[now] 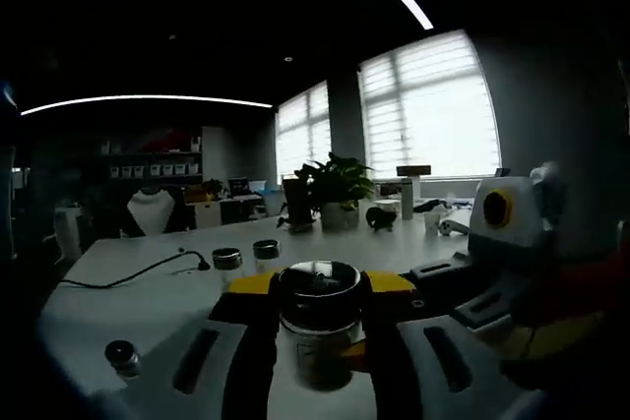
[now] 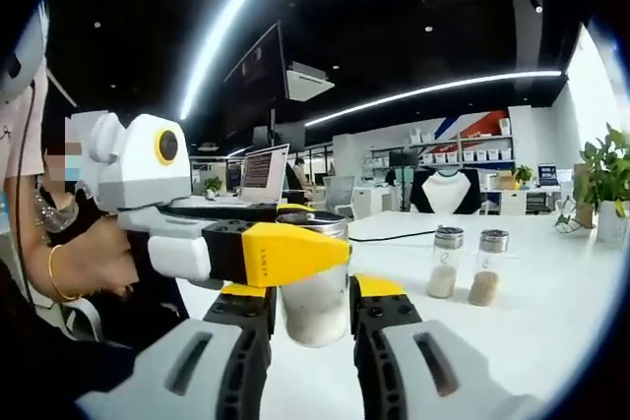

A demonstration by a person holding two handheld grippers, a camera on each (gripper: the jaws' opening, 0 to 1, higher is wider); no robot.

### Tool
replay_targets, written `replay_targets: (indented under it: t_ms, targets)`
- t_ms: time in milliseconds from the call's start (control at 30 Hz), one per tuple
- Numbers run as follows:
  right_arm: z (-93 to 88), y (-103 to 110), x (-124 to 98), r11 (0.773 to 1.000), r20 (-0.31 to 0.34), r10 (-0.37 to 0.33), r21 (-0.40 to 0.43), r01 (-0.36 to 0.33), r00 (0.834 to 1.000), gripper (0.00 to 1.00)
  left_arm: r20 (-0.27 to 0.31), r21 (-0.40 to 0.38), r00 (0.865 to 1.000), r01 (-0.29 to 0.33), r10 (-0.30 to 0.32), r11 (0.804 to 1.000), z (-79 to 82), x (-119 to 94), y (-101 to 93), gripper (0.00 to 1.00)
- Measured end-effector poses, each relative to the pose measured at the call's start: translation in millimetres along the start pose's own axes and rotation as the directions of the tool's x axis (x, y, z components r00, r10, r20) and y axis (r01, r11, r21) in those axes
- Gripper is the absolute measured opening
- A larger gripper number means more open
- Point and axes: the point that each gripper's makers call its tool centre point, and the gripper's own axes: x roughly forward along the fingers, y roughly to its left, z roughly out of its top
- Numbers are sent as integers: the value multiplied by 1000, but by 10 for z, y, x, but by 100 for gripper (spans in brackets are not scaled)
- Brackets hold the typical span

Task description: Rotate the seasoning bottle until the label or dispensing opening points toward the visible target arrow and the bottle remains upright within the marked orientation range

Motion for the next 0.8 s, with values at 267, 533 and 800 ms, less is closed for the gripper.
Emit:
replay_targets:
  t_ms: [267, 533, 800]
  targets:
    - [-115, -206, -3, 995, -17, -85, 48, 86, 996, 38, 6, -41, 996, -90, 91, 995, -68, 32, 226, 34]
    - [-245, -396, -44, 988, -89, -148, 29, 151, 985, 64, 12, 1, 981, -194, 194, 981, -206, 115, 560, 34]
    - [-304, -477, -35, 987, -105, -147, 48, 153, 983, 68, -8, -13, 954, -301, 301, 954, -459, 178, 957, 34]
